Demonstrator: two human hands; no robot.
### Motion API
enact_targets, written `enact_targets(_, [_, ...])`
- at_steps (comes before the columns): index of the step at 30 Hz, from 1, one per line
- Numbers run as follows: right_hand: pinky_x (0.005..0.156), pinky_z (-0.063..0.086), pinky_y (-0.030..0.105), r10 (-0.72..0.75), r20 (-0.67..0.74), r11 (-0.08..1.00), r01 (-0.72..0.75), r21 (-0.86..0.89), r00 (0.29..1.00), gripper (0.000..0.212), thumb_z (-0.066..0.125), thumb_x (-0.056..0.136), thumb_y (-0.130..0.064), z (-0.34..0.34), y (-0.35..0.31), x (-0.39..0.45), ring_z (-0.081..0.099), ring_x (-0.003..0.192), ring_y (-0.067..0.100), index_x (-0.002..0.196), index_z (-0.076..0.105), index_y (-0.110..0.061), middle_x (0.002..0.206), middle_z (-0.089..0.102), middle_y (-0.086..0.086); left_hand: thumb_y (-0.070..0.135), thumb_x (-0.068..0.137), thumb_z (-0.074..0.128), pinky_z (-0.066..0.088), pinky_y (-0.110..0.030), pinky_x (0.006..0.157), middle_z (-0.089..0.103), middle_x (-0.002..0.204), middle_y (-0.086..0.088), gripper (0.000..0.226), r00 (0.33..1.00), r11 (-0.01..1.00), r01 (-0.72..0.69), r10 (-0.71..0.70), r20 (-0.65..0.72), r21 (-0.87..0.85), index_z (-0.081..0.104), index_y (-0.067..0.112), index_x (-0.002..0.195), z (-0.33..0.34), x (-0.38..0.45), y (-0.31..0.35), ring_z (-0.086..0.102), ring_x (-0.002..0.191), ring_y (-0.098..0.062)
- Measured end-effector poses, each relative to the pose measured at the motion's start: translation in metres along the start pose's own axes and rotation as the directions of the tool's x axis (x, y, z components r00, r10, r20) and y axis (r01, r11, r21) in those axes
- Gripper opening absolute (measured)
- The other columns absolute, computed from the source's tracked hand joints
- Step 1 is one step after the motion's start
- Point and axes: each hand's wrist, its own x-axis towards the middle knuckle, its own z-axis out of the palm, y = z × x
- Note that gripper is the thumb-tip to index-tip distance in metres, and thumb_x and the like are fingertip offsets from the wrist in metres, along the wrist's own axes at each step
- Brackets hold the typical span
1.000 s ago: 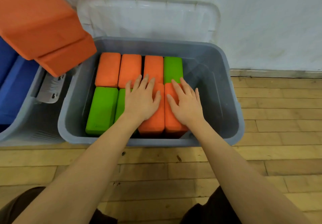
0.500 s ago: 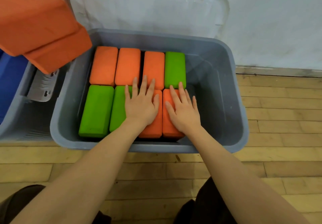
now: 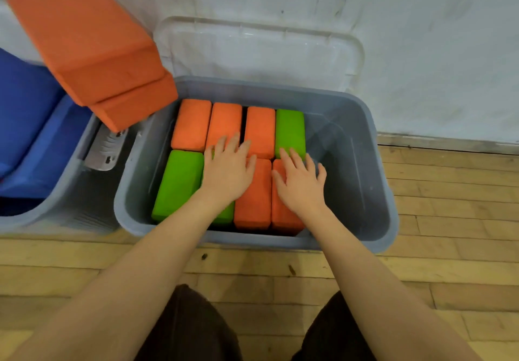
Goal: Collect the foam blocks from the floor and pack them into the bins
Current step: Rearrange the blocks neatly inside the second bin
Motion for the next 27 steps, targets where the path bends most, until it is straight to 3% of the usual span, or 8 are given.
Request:
enact_targets(3, [0.109, 0.019, 0.044, -0.090, -0.137, 0.990, 0.103, 0.091, 0.986, 0.053, 0.041, 0.097, -0.038, -0.020, -0.035, 0.003, 0.027, 0.140, 0.024, 0.148, 0.027, -0.028, 0.155, 0.026, -0.002, 0.034, 0.091, 0.042, 0.024, -0.047, 0.104, 0.038, 0.147, -0.012, 0.049, 0.980, 0.998, -0.041, 0.030, -0.199, -0.053, 0.048, 0.014, 0.135, -0.038, -0.007, -0.018, 0.032, 0.135, -0.033])
enact_targets(6, [0.105, 0.031, 0.045, -0.164, -0.255, 0.950, 0.222, 0.220, 0.953, 0.051, 0.040, 0.092, -0.036, -0.041, -0.077, 0.011, 0.042, 0.131, 0.028, 0.142, 0.040, -0.023, 0.148, 0.039, 0.001, 0.029, 0.086, 0.042, 0.032, -0.049, 0.098, 0.046, 0.141, -0.015, 0.048, 0.909, 0.996, -0.087, 0.073, -0.411, -0.017, 0.056, 0.009, 0.127, -0.076, -0.013, -0.049, 0.042, 0.129, -0.036])
enact_targets(10, [0.098, 0.041, 0.049, -0.328, -0.350, 0.865, 0.428, 0.263, 0.877, 0.055, 0.037, 0.087, -0.042, -0.055, -0.146, 0.030, 0.051, 0.122, 0.030, 0.137, 0.048, -0.020, 0.141, 0.048, 0.005, 0.026, 0.085, 0.049, 0.023, -0.043, 0.099, 0.038, 0.146, -0.013, 0.047, 0.817, 0.996, -0.089, 0.075, -0.572, 0.003, 0.053, 0.013, 0.130, -0.120, -0.020, -0.100, 0.034, 0.132, -0.033])
enact_targets(15, [0.104, 0.033, 0.048, -0.365, -0.350, 0.836, 0.469, 0.285, 0.863, 0.056, 0.045, 0.088, -0.041, -0.048, -0.214, 0.055, 0.038, 0.132, 0.032, 0.143, 0.038, -0.031, 0.151, 0.034, 0.005, 0.038, 0.084, 0.046, 0.028, -0.059, 0.098, 0.022, 0.154, -0.014, 0.059, 0.870, 0.999, 0.039, -0.049, -0.490, -0.031, 0.037, 0.024, 0.141, -0.138, -0.009, -0.173, 0.025, 0.135, -0.043])
enact_targets(18, [0.108, 0.028, 0.054, -0.384, -0.321, 0.848, 0.468, 0.249, 0.866, 0.059, 0.045, 0.092, -0.041, -0.035, -0.234, 0.074, 0.026, 0.139, 0.035, 0.146, 0.024, -0.040, 0.157, 0.016, 0.002, 0.047, 0.086, 0.052, 0.028, -0.061, 0.101, 0.012, 0.156, -0.016, 0.067, 0.897, 0.995, 0.093, -0.099, -0.431, -0.035, 0.029, 0.030, 0.146, -0.132, 0.002, -0.204, 0.022, 0.136, -0.046])
enact_targets(22, [0.112, 0.015, 0.059, -0.353, -0.260, 0.892, 0.407, 0.197, 0.899, 0.066, 0.045, 0.095, -0.040, -0.025, -0.250, 0.088, 0.005, 0.143, 0.038, 0.147, 0.005, -0.045, 0.159, -0.007, -0.003, 0.038, 0.087, 0.060, 0.034, -0.055, 0.103, 0.007, 0.157, -0.013, 0.068, 0.921, 0.994, 0.035, -0.073, -0.382, -0.106, 0.027, 0.031, 0.146, -0.127, 0.017, -0.221, 0.030, 0.134, -0.041])
enact_targets(27, [0.110, 0.016, 0.062, -0.401, -0.306, 0.840, 0.480, 0.253, 0.863, 0.067, 0.045, 0.094, -0.039, -0.030, -0.254, 0.078, 0.003, 0.145, 0.033, 0.146, 0.004, -0.047, 0.158, -0.010, -0.004, 0.019, 0.090, 0.060, 0.052, -0.048, 0.080, 0.014, 0.156, -0.010, 0.055, 0.902, 0.934, -0.085, -0.076, -0.425, -0.347, 0.040, 0.022, 0.141, -0.134, 0.013, -0.225, 0.041, 0.128, -0.035])
